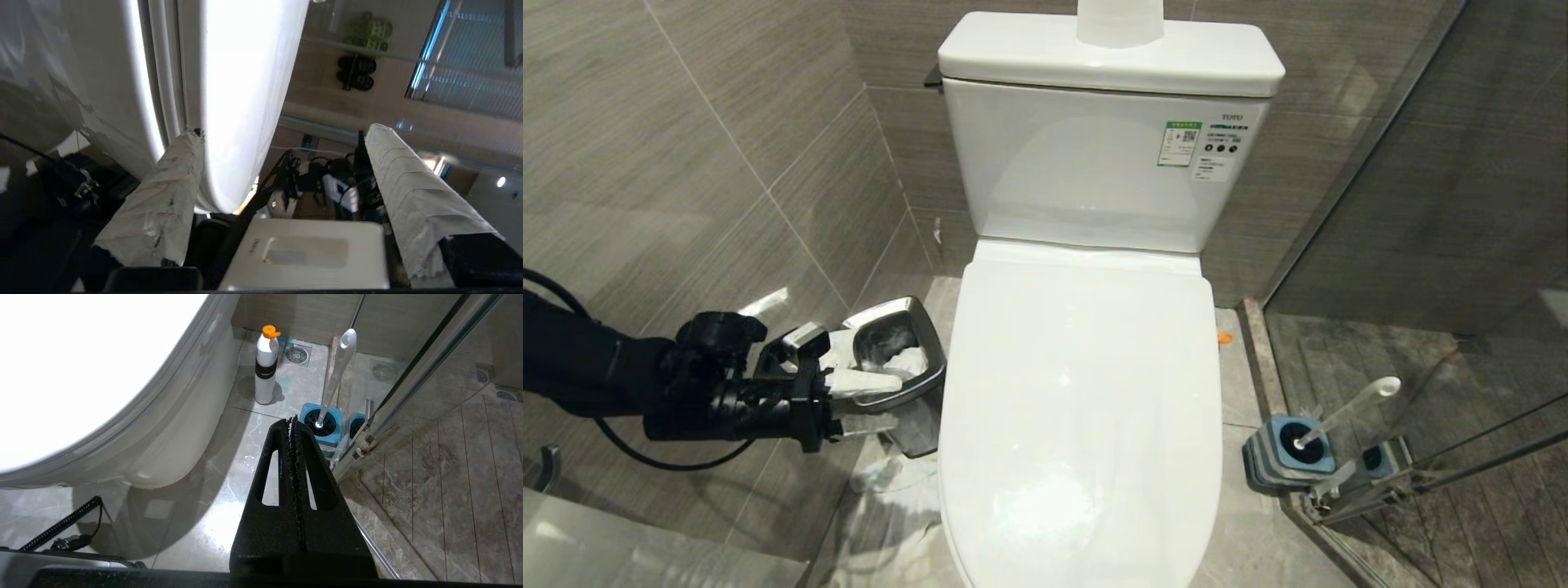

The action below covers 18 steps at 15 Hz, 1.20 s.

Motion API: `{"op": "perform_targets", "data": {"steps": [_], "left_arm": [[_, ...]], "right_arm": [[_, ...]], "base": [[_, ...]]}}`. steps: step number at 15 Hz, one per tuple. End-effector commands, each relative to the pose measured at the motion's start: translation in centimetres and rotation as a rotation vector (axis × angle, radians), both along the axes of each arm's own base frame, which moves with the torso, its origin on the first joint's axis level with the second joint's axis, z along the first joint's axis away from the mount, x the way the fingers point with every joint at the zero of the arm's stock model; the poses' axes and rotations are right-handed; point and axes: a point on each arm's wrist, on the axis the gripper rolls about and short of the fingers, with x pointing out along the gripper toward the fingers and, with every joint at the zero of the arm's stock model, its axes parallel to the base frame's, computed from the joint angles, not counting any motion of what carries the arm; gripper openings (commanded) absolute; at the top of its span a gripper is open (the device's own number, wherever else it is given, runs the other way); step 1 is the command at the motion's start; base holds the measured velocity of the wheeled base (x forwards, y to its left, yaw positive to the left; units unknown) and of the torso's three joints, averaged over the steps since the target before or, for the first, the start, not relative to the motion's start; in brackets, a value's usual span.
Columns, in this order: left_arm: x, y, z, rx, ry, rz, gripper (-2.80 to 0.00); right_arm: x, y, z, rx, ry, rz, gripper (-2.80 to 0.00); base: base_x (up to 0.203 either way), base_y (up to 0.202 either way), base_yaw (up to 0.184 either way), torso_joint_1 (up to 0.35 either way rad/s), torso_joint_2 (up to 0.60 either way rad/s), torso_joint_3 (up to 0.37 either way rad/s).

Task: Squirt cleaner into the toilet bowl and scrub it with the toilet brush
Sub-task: Use the left hand to lift the toilet lid slightly

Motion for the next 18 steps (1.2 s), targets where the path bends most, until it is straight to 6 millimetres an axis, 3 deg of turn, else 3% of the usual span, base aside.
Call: {"op": "perform_targets", "data": {"steps": [1, 4, 8, 18], "left_arm": [[-0.8, 0.3, -2.0, -0.017, -0.074, -0.048, 0.00], [-2.1, 0.5, -2.2, -0.159, -0.090, -0.093, 0.00], [-4.3, -0.3, -3.3, -0.159, -0.123, -0.125, 0.00], [-4.6, -4.4, -3.6, 0.045, -0.136, -0.231, 0.00]], "right_arm": [[0.0, 0.0, 0.0, 0.000, 0.001, 0.002, -2.80], [0.0, 0.0, 0.0, 0.000, 0.001, 0.001, -2.80], [0.0, 0.0, 0.0, 0.000, 0.001, 0.002, -2.80], [0.0, 0.0, 0.0, 0.000, 0.001, 0.001, -2.80]], "base": [[0.000, 0.000, 0.000, 0.000, 0.00, 0.000], [0.000, 0.000, 0.000, 0.000, 0.00, 0.000], [0.000, 0.000, 0.000, 0.000, 0.00, 0.000], [0.000, 0.000, 0.000, 0.000, 0.00, 0.000]]}}
